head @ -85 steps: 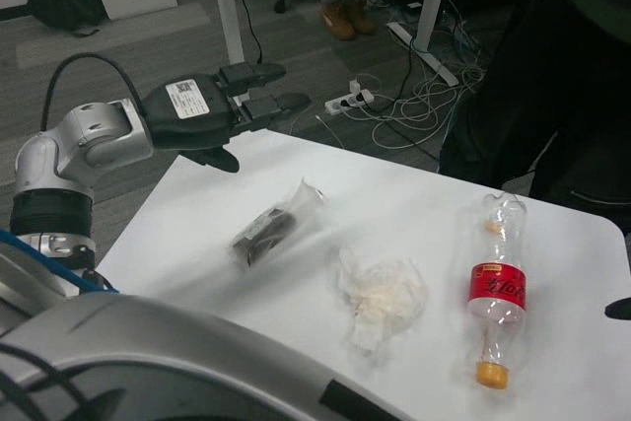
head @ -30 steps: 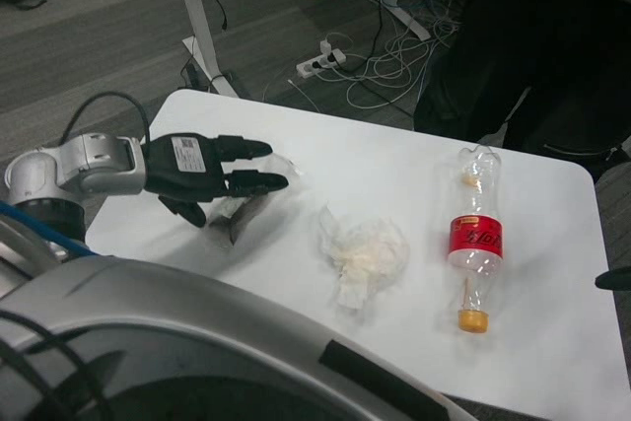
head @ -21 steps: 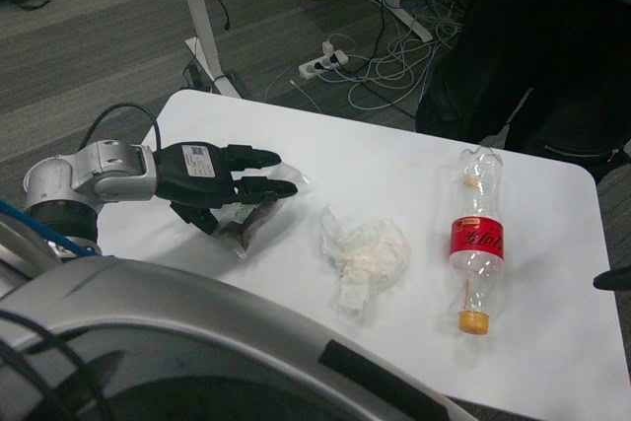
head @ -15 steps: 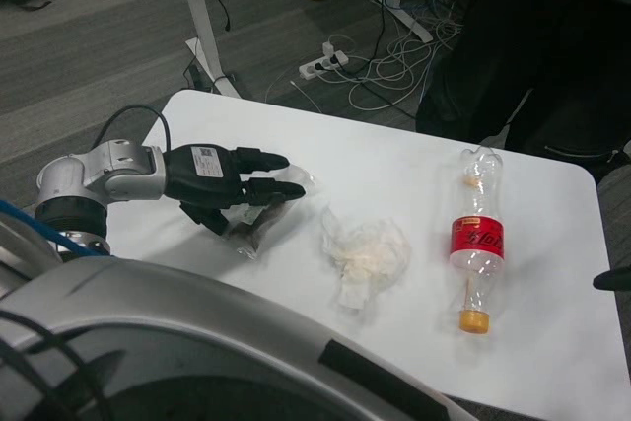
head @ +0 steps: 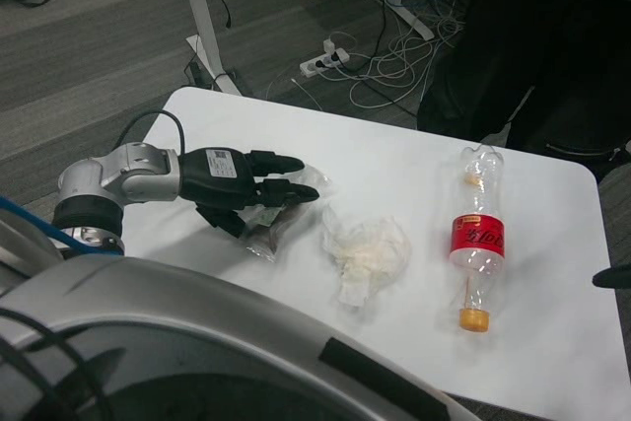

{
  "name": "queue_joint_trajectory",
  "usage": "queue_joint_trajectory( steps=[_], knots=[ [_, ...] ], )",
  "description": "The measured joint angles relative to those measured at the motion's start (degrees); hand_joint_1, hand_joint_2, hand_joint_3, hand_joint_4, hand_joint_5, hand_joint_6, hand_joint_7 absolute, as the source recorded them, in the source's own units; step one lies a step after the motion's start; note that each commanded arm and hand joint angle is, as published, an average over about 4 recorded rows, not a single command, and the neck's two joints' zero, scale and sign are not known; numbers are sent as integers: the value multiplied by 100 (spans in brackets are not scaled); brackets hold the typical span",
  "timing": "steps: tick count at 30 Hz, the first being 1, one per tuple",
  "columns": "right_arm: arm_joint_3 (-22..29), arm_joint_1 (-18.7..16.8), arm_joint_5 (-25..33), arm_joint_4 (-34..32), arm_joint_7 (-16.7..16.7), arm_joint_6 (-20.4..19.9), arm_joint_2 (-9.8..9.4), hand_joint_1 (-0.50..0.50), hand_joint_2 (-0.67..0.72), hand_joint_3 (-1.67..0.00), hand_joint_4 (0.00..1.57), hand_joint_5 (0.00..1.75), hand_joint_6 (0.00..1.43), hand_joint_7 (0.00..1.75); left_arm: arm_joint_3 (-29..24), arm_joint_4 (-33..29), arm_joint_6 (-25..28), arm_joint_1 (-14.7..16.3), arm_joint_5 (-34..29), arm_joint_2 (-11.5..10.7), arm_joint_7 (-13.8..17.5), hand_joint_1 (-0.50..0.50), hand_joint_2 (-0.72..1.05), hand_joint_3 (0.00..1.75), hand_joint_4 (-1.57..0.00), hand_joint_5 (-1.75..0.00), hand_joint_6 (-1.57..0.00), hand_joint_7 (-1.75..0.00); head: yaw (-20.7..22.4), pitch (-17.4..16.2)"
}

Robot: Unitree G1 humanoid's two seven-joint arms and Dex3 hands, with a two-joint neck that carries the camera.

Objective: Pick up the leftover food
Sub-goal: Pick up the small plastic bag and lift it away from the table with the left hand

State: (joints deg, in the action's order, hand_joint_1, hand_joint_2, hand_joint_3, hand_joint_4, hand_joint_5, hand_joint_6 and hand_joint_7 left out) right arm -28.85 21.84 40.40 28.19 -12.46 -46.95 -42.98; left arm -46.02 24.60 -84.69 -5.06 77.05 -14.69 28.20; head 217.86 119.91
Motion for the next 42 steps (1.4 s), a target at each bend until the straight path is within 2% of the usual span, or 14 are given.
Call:
queue_joint_trajectory(
  steps=[1, 2, 3, 4, 7, 9, 12, 14, 17, 19, 23, 31, 38, 42],
  knots=[
    [0, -1, 0, 0, 0, 0, 5, -47, 50, 0, 0, 0, 0, 0, 15, 1, 1, -8, -7, 5, -19, -50, 105, 9, -18, -21, -139, -124, 0, -3],
    [0, -2, 0, 0, 0, 0, 8, -46, 50, 0, 0, 0, 0, 0, 27, 1, 2, -22, -18, 13, -43, -50, 105, 9, -36, -41, -145, -136, 0, -6],
    [0, -3, 0, 0, 0, -1, 10, -46, 50, 0, 0, 0, 0, 0, 38, 1, 3, -41, -33, 20, -66, -50, 105, 11, -62, -67, -148, -145, 0, -9],
    [0, -5, 0, 0, 0, -2, 11, -47, 50, 0, 0, 0, 0, 0, 52, 0, 5, -66, -54, 25, -84, -50, 100, 13, -98, -110, -151, -157, 1, -8],
    [0, -15, 1, -4, 1, -8, 22, -48, 47, 0, 0, 0, 0, 0, 126, -26, 51, -150, -122, 32, -120, -50, 78, 20, -151, -175, -152, -168, 1, -6],
    [0, -24, 0, -10, 2, -12, 38, -46, 47, 0, 0, 0, 0, 0, 189, -65, 135, -198, -145, 39, -140, -50, 63, 24, -156, -175, -152, -166, 1, -6],
    [1, -48, -1, -16, 2, -18, 51, -48, 47, 0, 0, 0, 0, 0, 213, -101, 255, -212, -154, 45, -140, -50, 47, 31, -157, -175, -156, -143, 1, -6],
    [3, -80, -1, -27, 2, -24, 54, -48, 47, 0, 0, 0, 0, 0, 170, -104, 302, -205, -152, 52, -98, -50, 49, 35, -157, -175, -157, -131, 1, -6],
    [11, -144, 0, -42, 2, -28, 59, -47, 47, 0, 0, 0, 0, 0, -48, -86, 373, -179, -157, 100, -25, -50, 63, 35, -157, -175, -157, -126, -4, 23],
    [14, -164, 1, -47, 1, -28, 69, -47, 47, 0, 0, 0, 0, 0, -290, -69, 410, -184, -203, 206, 14, -50, 67, 37, -157, -175, -157, -127, -13, 80],
    [19, -166, 10, -71, 2, -29, 92, -48, 47, 0, 0, 0, 0, 0, -798, -29, 447, -244, -396, 484, 110, -50, 105, 48, -157, -175, -157, -134, -1, 231],
    [31, -166, 121, -76, 3, -32, 120, -46, 41, 0, 0, 0, 0, 0, -1213, -32, 606, -487, -1338, 727, 196, -50, 105, 61, -157, -175, -157, -154, -72, 459],
    [57, -165, 241, 17, 4, -32, 206, -46, 41, 0, 0, 0, 0, 0, -1295, -146, 1256, -786, -2248, 930, 204, -50, 105, 70, -157, -175, -157, -161, -135, 592],
    [72, -146, 333, 58, 5, -28, 268, -46, 41, 0, 0, 0, 0, 0, -1559, -187, 1587, -1145, -2582, 1186, 100, -50, 105, 72, -157, -175, -157, -159, -233, 830]
  ],
)
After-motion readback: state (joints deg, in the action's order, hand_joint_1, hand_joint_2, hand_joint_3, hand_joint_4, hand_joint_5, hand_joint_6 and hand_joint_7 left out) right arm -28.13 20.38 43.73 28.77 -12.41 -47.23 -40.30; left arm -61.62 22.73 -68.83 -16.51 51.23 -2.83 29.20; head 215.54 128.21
